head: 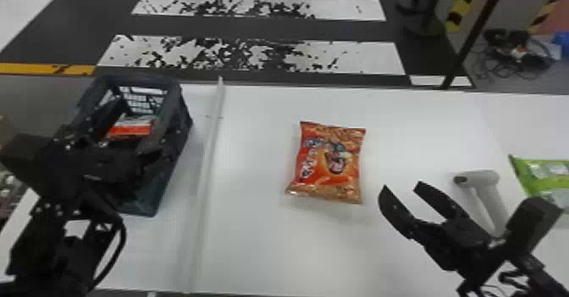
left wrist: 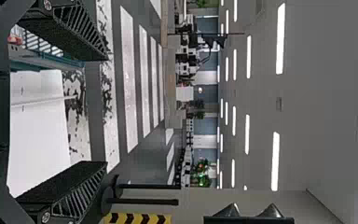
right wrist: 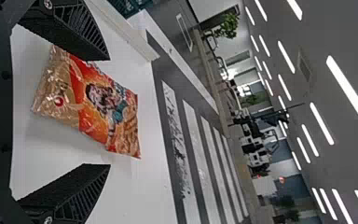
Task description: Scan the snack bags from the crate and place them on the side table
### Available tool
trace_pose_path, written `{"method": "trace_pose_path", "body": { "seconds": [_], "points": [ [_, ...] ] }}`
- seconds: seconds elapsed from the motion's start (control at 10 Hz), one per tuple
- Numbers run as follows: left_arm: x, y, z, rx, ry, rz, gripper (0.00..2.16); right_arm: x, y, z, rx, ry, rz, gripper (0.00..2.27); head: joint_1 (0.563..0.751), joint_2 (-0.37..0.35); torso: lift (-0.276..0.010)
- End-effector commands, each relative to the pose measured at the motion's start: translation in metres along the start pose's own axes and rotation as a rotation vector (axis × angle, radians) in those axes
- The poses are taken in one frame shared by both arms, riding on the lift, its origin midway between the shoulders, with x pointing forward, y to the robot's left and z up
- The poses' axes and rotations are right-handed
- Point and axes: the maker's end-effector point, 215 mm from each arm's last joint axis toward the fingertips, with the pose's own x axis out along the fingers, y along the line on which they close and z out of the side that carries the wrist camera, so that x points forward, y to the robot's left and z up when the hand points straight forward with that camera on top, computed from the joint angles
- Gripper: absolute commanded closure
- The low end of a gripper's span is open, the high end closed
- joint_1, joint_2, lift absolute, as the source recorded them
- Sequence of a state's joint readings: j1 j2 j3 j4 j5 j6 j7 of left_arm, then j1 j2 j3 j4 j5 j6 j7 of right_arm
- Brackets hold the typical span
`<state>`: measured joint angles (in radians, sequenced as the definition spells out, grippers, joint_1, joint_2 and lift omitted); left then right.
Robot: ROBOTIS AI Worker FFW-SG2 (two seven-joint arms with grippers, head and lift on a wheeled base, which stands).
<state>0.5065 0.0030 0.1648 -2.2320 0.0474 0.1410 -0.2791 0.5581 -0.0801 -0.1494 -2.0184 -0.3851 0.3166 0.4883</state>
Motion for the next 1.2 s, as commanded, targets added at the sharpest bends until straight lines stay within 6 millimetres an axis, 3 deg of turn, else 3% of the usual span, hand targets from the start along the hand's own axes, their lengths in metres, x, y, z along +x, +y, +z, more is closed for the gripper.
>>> {"method": "trace_pose_path", "body": {
  "seconds": [0.0,0.2,0.4,0.9,1.1],
  "points": [
    [-0.014,0.011,0.001,-0.004,-0.003,0.018,0.09,0.009,0.015,-0.029,0.122,0.158,0.071,0.06,0.695,0.052,-0.094],
    [-0.021,0.014,0.002,-0.024,-0.018,0.006,0.09,0.020,0.025,-0.034,0.179,0.227,0.112,0.06,0.695,0.127,-0.094],
    [-0.024,0.012,0.002,-0.026,-0.020,-0.001,0.09,0.026,0.031,-0.045,0.238,0.305,0.146,0.06,0.695,0.157,-0.094],
    [-0.024,0.012,0.001,-0.050,-0.023,-0.004,0.09,0.048,0.004,-0.058,0.295,0.357,0.113,0.06,0.695,0.158,-0.094],
    [-0.028,0.016,-0.003,-0.060,-0.016,-0.004,0.09,0.060,0.001,-0.062,0.297,0.386,0.112,0.06,0.695,0.153,-0.094]
  ]
}}
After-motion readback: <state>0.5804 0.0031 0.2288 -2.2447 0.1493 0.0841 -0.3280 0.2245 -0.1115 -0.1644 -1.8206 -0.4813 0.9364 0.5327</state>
